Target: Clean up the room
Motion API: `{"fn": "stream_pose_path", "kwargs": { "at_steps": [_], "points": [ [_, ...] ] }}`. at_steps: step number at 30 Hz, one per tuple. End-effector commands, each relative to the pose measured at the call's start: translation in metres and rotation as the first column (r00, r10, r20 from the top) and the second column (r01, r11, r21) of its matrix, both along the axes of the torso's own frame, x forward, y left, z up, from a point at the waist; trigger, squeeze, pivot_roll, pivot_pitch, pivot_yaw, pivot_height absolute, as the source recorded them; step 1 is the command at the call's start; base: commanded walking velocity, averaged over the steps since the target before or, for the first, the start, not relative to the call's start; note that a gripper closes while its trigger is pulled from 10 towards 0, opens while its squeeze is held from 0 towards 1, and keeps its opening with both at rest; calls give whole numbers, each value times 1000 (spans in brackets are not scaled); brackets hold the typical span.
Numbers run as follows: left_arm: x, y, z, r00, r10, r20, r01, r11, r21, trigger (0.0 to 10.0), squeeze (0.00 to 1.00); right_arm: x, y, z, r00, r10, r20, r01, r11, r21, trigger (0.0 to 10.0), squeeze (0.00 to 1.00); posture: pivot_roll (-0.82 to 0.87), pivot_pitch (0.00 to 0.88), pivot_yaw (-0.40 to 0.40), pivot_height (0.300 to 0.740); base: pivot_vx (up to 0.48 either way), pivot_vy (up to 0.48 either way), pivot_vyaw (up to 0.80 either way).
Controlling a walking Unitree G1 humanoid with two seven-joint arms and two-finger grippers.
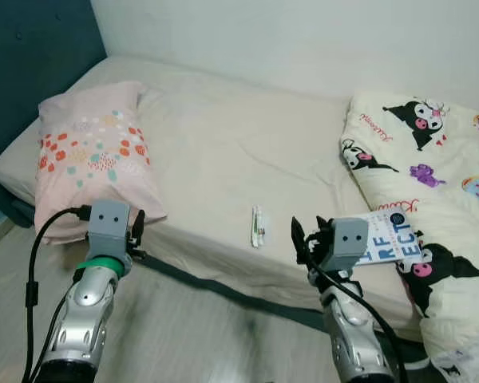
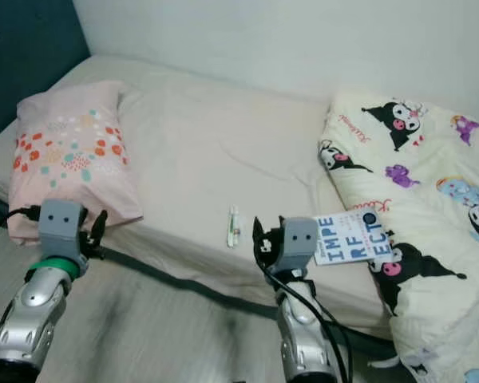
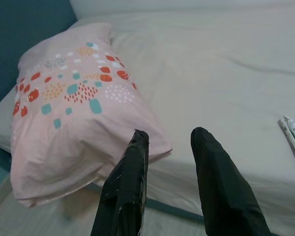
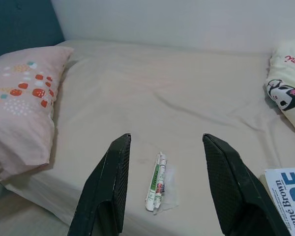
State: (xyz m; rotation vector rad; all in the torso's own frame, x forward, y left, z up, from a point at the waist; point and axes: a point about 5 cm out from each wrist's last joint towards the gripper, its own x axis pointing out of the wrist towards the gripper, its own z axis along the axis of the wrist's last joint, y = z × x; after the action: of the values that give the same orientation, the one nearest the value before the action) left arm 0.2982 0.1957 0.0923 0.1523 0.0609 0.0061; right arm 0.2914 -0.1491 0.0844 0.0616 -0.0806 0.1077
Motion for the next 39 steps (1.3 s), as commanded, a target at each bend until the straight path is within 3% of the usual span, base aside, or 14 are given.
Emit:
{"fn": "stream_pose_path", "kwargs": {
  "at_steps": [1,7,11,19,21,30,39],
  "points": [
    [-3,-2,-5,1000,-1,-26,1,1000,4,10000,0,-4,-2,-5,1000,-18,-23,18,1000,-11,10000,0,1,24,56,740,0,0,0],
    [-1,-4,-3,1000,-5,-23,5,1000,-2,10000,0,-3,-5,-5,999,-35,-25,34,998,-48,10000,0,1,25,56,740,0,0,529],
    [0,-8,-1,1000,-18,-20,18,1000,7,10000,0,6,-14,-1,996,-89,-20,88,995,-49,10000,0,0,30,61,740,0,0,792],
    [2,-10,0,999,-28,-28,29,999,19,10000,0,20,-16,9,998,-66,-1,66,993,-96,10000,0,11,33,67,740,0,0,788],
    [4,-10,2,999,-29,-27,29,999,22,10000,0,28,-12,15,999,-54,11,54,995,-85,10000,0,13,36,70,740,0,0,784],
    [3,-11,1,999,-19,-43,20,999,32,10000,0,31,7,15,1000,-21,11,22,998,-56,10000,0,19,50,76,740,0,0,782],
    [4,-14,1,998,-29,-51,32,999,40,10000,0,28,5,9,1000,-24,-2,24,999,-46,10000,0,15,54,82,740,0,0,781]
  ]
}}
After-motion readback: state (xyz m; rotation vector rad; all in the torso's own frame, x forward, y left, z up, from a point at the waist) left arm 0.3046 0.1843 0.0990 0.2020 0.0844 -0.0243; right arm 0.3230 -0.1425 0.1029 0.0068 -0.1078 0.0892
